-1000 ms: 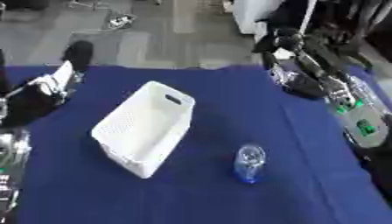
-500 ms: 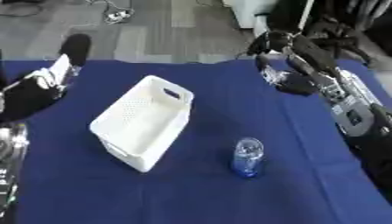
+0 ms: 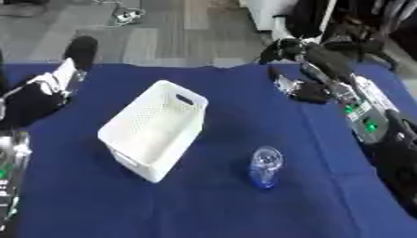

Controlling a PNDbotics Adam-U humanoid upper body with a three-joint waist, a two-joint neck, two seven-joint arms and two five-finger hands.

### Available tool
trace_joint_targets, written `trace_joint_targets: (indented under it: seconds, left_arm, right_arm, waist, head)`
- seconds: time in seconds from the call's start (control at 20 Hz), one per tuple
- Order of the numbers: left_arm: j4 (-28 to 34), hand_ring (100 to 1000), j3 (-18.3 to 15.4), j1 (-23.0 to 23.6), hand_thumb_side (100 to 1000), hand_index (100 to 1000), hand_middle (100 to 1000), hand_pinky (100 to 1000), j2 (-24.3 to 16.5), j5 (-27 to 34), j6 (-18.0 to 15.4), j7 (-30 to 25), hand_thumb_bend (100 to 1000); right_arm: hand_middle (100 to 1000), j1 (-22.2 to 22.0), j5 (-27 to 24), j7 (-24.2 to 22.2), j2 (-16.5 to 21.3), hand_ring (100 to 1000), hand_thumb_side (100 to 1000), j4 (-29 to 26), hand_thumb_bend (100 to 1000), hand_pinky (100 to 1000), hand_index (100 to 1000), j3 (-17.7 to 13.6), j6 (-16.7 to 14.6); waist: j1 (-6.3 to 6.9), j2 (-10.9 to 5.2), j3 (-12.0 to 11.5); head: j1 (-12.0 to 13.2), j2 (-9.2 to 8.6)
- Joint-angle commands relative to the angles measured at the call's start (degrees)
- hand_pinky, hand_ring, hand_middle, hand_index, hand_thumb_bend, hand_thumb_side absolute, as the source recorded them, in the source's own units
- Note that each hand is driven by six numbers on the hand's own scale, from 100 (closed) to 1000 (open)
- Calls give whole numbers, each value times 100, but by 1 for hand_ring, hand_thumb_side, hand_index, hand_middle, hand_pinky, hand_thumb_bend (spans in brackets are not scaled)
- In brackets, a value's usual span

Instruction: Pick up objects on the table and place them in the box.

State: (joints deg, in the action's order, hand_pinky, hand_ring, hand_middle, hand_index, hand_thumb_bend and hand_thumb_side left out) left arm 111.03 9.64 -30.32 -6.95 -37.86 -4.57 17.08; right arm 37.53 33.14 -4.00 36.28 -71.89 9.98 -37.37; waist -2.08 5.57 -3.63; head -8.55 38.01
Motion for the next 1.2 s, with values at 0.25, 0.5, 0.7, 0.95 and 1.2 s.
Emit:
trace_joint_targets:
  seconds: [0.25,0.5,0.7,0.95,1.2]
  left_arm:
    - [71,674,25,-72,597,862,787,858,27,2,-21,-23,517]
    - [74,674,27,-78,597,862,787,858,32,0,-25,-27,517]
    - [74,674,26,-81,597,862,788,858,30,1,-24,-27,517]
    - [74,674,23,-83,597,862,788,859,28,-2,-23,-25,517]
    - [66,674,19,-76,597,862,788,859,9,-5,-19,-22,517]
  right_arm:
    - [747,109,370,-107,-31,690,948,148,126,673,775,111,-129]
    - [749,46,529,-124,-90,690,956,295,122,674,779,148,-186]
    - [749,-21,612,-108,-129,690,957,404,123,675,780,134,-195]
    - [745,-214,606,-53,-155,691,962,463,127,675,777,68,-138]
    - [735,-552,282,9,-176,694,963,62,150,679,766,-86,96]
  waist:
    - [-2,-82,-15]
    - [-7,-79,-25]
    - [-8,-74,-25]
    - [-8,-76,-19]
    - [-19,-82,2]
  head:
    - [-20,-261]
    - [-96,-427]
    - [-135,-540]
    - [-110,-585]
    - [-75,-649]
